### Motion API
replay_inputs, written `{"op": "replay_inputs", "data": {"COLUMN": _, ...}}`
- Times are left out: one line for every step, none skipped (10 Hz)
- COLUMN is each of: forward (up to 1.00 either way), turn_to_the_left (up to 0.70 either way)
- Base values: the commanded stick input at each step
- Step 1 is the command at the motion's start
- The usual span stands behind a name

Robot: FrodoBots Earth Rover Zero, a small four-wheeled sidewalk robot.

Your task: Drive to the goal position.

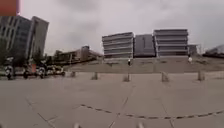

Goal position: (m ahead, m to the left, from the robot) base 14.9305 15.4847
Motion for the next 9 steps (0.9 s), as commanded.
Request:
{"op": "replay_inputs", "data": {"forward": 0.85, "turn_to_the_left": 0.00}}
{"op": "replay_inputs", "data": {"forward": 0.85, "turn_to_the_left": 0.00}}
{"op": "replay_inputs", "data": {"forward": 0.85, "turn_to_the_left": 0.00}}
{"op": "replay_inputs", "data": {"forward": 0.85, "turn_to_the_left": 0.00}}
{"op": "replay_inputs", "data": {"forward": 0.85, "turn_to_the_left": 0.00}}
{"op": "replay_inputs", "data": {"forward": 0.85, "turn_to_the_left": 0.00}}
{"op": "replay_inputs", "data": {"forward": 0.85, "turn_to_the_left": 0.00}}
{"op": "replay_inputs", "data": {"forward": 0.85, "turn_to_the_left": 0.00}}
{"op": "replay_inputs", "data": {"forward": 0.85, "turn_to_the_left": 0.00}}
